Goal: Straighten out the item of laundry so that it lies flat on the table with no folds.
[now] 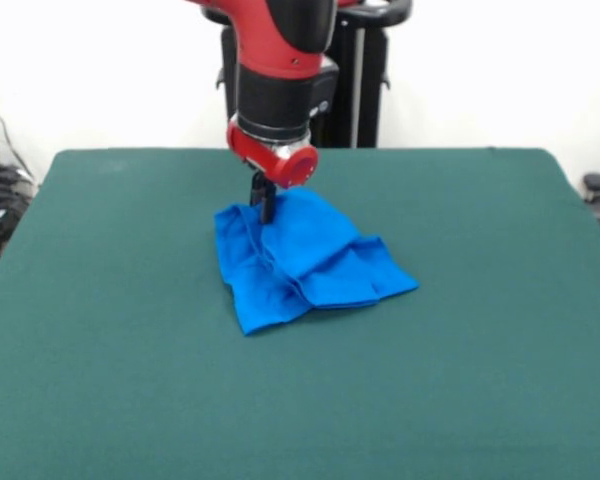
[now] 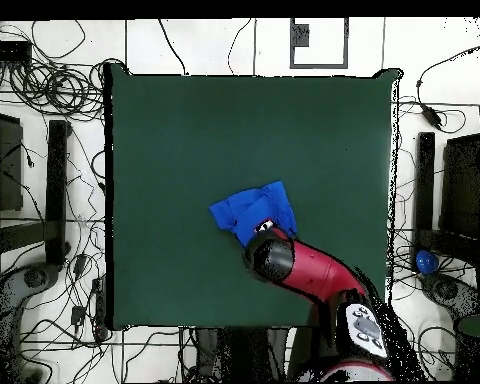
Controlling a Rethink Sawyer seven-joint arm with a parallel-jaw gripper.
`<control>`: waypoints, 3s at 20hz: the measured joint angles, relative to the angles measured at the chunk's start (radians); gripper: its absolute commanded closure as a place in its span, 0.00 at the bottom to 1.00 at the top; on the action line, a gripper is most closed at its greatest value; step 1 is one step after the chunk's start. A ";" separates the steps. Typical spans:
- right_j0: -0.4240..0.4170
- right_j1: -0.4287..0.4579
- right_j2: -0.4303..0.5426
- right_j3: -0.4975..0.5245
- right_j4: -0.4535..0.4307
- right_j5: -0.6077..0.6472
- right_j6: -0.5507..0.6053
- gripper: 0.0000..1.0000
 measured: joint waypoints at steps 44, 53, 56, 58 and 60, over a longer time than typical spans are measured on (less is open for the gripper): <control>0.102 -0.379 -0.015 0.182 0.030 0.188 0.000 1.00; 0.087 -0.311 -0.015 0.178 0.030 0.176 0.000 1.00; 0.087 -0.286 -0.015 0.170 0.030 0.175 0.000 1.00; 0.087 -0.276 -0.015 0.163 0.030 0.175 0.000 1.00; 0.090 -0.270 -0.016 0.156 0.030 0.175 0.000 1.00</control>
